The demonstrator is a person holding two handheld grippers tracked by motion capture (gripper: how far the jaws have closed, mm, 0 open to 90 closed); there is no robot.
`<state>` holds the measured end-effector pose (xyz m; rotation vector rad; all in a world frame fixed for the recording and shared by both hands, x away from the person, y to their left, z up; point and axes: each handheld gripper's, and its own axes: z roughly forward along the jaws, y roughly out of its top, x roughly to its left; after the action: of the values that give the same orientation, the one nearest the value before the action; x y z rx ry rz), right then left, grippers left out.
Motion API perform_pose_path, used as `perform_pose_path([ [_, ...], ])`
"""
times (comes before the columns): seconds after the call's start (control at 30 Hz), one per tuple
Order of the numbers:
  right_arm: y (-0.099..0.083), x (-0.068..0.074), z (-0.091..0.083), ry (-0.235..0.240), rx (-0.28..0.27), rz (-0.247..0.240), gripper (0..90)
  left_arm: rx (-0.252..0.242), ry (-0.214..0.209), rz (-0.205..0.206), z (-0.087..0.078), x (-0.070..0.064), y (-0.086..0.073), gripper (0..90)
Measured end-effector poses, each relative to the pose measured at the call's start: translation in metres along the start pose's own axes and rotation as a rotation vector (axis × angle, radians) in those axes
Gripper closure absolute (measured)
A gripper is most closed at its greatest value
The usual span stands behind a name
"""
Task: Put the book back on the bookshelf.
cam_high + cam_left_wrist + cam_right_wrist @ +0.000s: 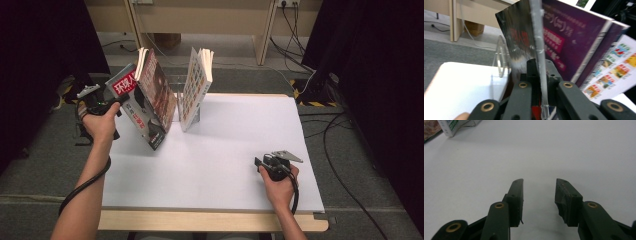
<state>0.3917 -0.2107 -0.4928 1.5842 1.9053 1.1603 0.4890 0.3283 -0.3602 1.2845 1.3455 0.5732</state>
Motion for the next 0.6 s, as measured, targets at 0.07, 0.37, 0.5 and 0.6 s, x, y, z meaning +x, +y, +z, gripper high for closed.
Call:
perform_pose_path([
  [0.07, 0.000, 0.000, 0.000, 0.000, 0.000, 0.002, 58.9, -0.010, -0.006, 0.001, -0.001, -0.004, 0.000, 86.4],
  [0.37, 0.000, -0.001, 0.000, 0.001, -0.002, 0.004, 59.0, -0.051, 0.003, 0.097, -0.013, -0.020, 0.010, 86.8],
  [0.5, 0.000, 0.000, 0.000, 0.001, -0.002, 0.001, 59.0, -0.071, 0.016, 0.137, -0.018, -0.024, 0.017, 86.8],
  [0.6, 0.000, 0.000, 0.000, 0.001, -0.004, -0.001, 59.1, -0.087, 0.018, 0.157, -0.021, -0.028, 0.020, 86.8],
])
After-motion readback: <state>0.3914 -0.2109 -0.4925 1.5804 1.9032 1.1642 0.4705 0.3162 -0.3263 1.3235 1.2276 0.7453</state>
